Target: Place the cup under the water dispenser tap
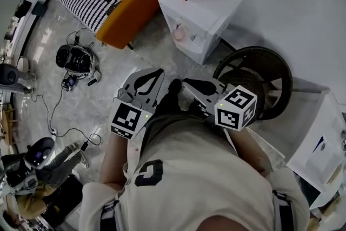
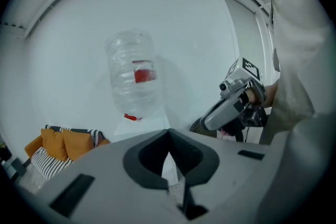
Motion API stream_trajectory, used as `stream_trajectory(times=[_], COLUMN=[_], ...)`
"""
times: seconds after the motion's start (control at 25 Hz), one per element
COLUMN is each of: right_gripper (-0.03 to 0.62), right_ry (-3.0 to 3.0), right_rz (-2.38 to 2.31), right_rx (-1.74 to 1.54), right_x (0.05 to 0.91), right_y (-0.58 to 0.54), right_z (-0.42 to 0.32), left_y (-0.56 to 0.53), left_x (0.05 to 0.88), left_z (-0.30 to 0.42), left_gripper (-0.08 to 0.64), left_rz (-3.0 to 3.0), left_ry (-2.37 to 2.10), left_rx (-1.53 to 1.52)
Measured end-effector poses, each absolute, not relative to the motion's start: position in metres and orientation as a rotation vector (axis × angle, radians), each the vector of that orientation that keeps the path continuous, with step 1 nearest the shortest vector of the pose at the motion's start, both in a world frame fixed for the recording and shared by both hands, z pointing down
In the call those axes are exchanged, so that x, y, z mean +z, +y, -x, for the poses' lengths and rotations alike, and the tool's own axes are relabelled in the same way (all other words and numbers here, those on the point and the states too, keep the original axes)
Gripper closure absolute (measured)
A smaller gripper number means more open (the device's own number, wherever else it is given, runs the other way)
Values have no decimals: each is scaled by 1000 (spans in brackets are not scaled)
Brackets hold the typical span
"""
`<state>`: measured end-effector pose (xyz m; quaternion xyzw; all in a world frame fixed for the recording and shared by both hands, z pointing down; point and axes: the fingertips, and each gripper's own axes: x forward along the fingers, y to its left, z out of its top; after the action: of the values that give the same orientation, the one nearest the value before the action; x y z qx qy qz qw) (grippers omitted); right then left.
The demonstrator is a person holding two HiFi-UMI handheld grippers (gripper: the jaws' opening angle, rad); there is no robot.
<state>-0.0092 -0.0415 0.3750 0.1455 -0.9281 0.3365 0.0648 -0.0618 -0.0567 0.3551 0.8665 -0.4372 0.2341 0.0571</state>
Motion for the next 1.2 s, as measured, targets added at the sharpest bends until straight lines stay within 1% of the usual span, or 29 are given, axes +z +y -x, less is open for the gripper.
stream_trajectory(times=[0.2, 0.4, 0.52, 0.72, 0.96, 1.2], right_gripper=[563, 563, 563, 565, 563, 563], right_ry=[-2786, -2781, -2800, -2792, -2726, -2663], right_rz=[-413, -444, -390, -397, -446, -452], right_rx=[997, 937, 920, 781, 790, 698], right_x=[377, 375, 369, 362, 369, 369], right_y=[-28, -22, -8, 5, 23, 47], right_z=[20, 35, 62, 93, 131, 174], left_y=[-43, -37, -24, -13, 23, 41], left_x=[353, 352, 345, 334, 341, 341], left_z=[73, 78, 97, 130, 165, 203], left_gripper=[502, 502, 502, 502, 502, 502], left_rz=[-2628, -2690, -2714, -2735, -2812, -2833], left_ry=[-1327, -1219, -1177, -1064, -894, -838], left_rx=[727, 611, 555, 444, 521, 460])
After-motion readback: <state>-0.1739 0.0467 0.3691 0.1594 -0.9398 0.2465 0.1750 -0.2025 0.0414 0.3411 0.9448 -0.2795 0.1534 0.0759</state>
